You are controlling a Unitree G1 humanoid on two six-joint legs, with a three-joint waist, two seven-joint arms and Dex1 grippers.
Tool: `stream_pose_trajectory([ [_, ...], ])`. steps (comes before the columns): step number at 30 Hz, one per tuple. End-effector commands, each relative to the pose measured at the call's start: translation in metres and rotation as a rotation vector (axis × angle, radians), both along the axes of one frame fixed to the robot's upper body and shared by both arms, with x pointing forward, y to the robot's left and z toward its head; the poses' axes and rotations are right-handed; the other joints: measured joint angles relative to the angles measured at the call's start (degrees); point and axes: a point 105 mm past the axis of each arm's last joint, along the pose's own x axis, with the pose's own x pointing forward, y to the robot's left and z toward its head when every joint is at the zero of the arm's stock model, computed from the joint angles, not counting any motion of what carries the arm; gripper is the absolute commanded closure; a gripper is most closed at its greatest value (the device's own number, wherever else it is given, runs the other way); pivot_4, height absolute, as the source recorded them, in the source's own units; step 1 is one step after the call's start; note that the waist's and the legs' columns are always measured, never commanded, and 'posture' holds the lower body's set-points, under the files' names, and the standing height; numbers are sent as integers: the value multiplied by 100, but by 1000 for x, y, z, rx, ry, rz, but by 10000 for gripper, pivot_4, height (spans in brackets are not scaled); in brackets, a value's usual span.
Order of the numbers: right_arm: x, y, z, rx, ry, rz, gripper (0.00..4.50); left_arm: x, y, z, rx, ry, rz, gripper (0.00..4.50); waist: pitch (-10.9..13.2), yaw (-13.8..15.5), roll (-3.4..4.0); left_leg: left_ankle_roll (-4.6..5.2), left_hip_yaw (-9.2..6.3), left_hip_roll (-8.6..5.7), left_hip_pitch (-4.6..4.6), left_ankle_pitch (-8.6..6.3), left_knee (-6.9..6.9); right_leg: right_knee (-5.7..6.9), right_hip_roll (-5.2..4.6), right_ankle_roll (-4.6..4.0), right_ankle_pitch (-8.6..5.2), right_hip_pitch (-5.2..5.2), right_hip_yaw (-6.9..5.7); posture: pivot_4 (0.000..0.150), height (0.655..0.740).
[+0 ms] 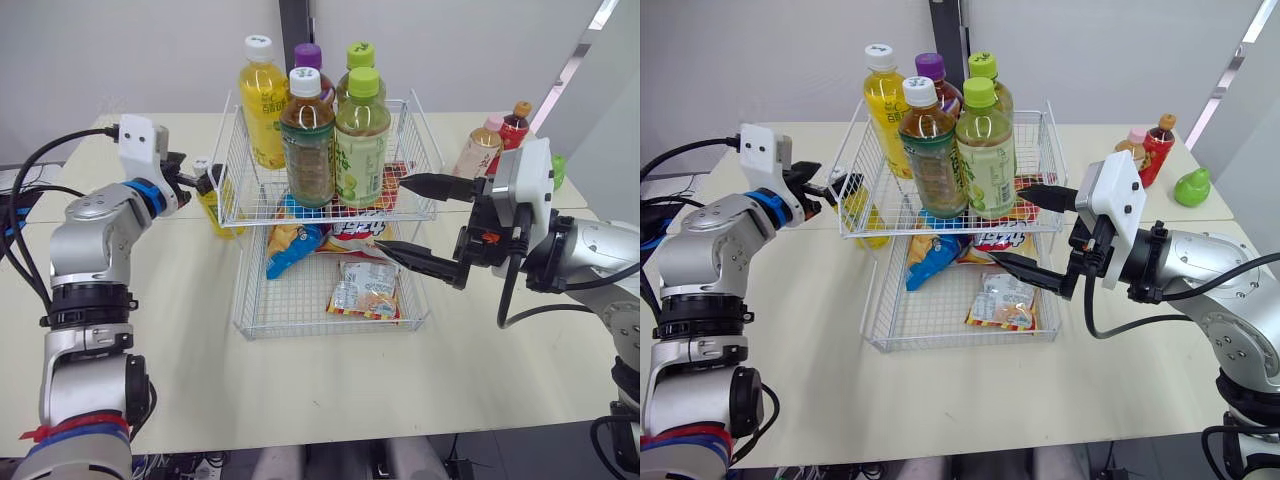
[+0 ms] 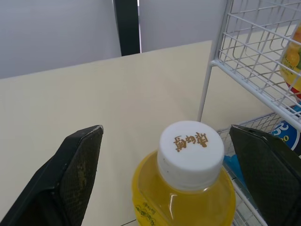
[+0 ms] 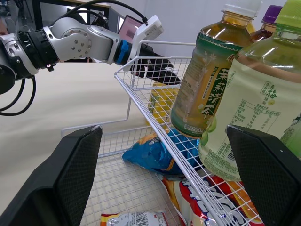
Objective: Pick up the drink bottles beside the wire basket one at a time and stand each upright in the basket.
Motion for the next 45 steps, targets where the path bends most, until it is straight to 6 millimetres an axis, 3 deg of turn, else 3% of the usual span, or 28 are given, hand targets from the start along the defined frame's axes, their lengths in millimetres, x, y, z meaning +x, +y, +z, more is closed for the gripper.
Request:
stream_pose_trajectory([
  [1, -7, 1, 6, -6, -41, 11, 0, 1, -4, 16, 20, -56, -17, 2223, 0, 0, 0, 0, 0, 0, 0, 0, 0, 0, 0, 0, 0, 0, -1, 1500, 7359],
  [4, -7, 1, 6, -7, -42, 11, 0, 1, -7, 14, 11, -47, -30, 8700, 0, 0, 0, 0, -1, 0, 0, 0, 0, 0, 0, 0, 0, 0, 0, 1500, 7359],
  [11, -7, 1, 6, -11, -47, 7, 0, 0, -7, 19, 3, -64, -32, 30367, 0, 0, 0, 0, -1, 0, 0, 0, 0, 0, 0, 0, 0, 0, -1, 1500, 7359],
  [12, -7, 1, 5, -11, -48, 6, 0, 0, -6, 20, 1, -67, -31, 31530, 0, 0, 0, 0, -2, 0, 0, 0, 0, 0, 0, 0, 0, 0, -1, 1500, 7359],
  [20, -5, 0, 7, -8, -58, -3, 0, -6, -5, 33, -8, -107, -28, 31484, 0, -1, 0, 0, -2, 0, 0, 0, 0, 0, 0, 0, 0, 0, -1, 1500, 7359],
  [26, -4, -4, 14, 8, -75, -8, 0, -26, 7, 53, 19, -141, -26, 31484, 0, -24, 0, 0, -3, 1, -1, 0, -1, 0, -1, 0, 0, -3, 1, 1500, 7359],
  [35, 0, -12, 23, 12, -93, -19, 0, -69, 29, 103, 90, -145, -73, 31484, 1, -19, -1, 0, -1, 2, -2, 0, -2, -2, 2, 0, 0, -3, 0, 1500, 7359],
  [40, 1, -14, 29, 18, -100, -2, 0, -91, 33, 135, 94, -140, -144, 31484, 1, -12, -1, 0, -1, 3, -2, 0, -2, -4, 5, 1, -1, -2, -2, 1500, 7359],
  [45, 3, -14, 36, 35, -111, 16, 0, -104, 34, 155, 84, -148, -196, 31484, 1, -22, 0, 0, 2, 2, -1, 0, -3, -4, 6, 1, -1, -1, -2, 1500, 7359],
])
